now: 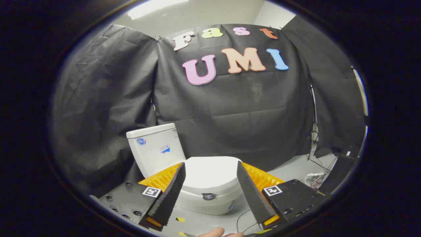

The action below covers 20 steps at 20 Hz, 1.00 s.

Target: Open the toilet lid.

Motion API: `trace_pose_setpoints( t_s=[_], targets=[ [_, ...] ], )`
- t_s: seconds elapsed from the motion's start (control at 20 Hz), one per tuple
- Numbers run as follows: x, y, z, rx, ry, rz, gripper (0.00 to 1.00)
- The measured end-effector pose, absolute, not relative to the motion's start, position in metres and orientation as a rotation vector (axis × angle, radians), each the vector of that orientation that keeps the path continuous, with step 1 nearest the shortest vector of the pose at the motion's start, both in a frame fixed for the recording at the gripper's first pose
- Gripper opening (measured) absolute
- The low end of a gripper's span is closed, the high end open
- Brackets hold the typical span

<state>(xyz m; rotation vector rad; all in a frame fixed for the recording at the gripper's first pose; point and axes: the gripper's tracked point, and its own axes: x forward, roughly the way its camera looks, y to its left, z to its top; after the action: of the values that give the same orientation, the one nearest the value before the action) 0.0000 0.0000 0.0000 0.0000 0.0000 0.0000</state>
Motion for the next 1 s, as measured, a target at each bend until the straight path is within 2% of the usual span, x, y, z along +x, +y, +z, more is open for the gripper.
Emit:
trace_pose_setpoints(
  t_s=[0.45, 0.8, 1.0],
  targets=[
    [0.004, 0.000, -0.004, 0.015, 0.008, 0.001, 0.97],
    [0.017, -0.001, -0.024, 0.007, 0.086, -0.001, 0.97],
    [0.038, 0.021, -0.034, 0.069, 0.086, 0.089, 0.97]
  ],
)
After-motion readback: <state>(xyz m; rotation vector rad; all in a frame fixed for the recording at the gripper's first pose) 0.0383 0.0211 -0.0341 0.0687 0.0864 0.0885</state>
